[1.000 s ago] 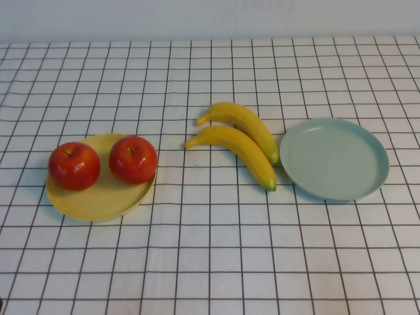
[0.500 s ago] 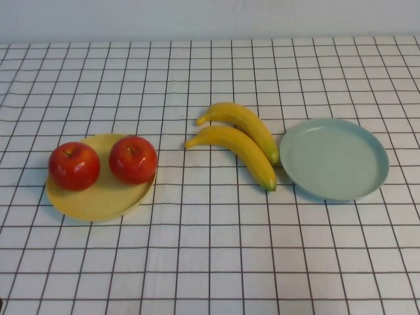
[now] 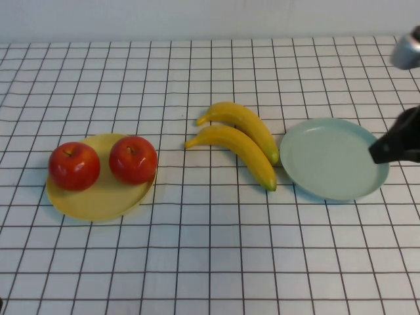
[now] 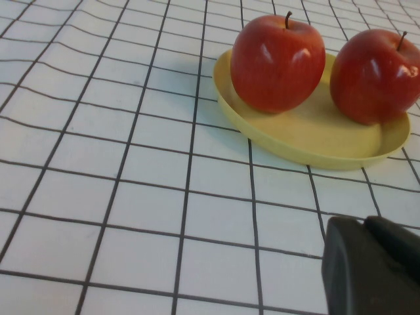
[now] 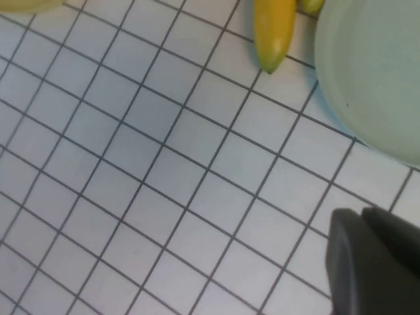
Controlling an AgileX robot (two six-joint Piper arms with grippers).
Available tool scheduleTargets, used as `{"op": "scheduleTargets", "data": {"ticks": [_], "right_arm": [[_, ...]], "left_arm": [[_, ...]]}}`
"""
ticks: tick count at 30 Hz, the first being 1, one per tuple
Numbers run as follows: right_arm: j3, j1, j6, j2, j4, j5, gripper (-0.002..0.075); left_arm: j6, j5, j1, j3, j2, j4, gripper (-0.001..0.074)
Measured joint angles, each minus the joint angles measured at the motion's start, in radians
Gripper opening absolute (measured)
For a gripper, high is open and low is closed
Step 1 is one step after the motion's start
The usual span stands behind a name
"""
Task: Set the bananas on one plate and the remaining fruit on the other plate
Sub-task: Put another type of fruit in the right plate
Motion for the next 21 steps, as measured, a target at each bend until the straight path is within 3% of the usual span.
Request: {"op": "scheduleTargets", "data": {"ticks": [5, 7, 12, 14, 21], "right_arm": [[-0.174, 0.151, 0.021, 0.211, -0.115, 0.037, 0.0055], [-0.234, 0.182, 0.023, 0.288, -0.128, 0.057, 0.0127], [-0.348, 0.26, 0.025, 0.476, -0.187, 0.073, 0.0393], [-0.394, 0.304, 0.033, 0.53, -0.247, 0.073, 0.0457], [-0.616, 0.368, 0.048, 0.705, -0.322, 0.096, 0.0513]], "left_arm": [[0.0, 0.0, 0.0, 0.0, 0.0, 0.0, -0.0001], [0.0, 0.0, 0.0, 0.0, 0.0, 0.0, -0.0001], [0.0, 0.0, 0.0, 0.0, 0.0, 0.0, -0.0002], [0.0, 0.0, 0.0, 0.0, 0.0, 0.0, -0.0002], [0.0, 0.0, 0.0, 0.0, 0.0, 0.0, -0.0002]]}}
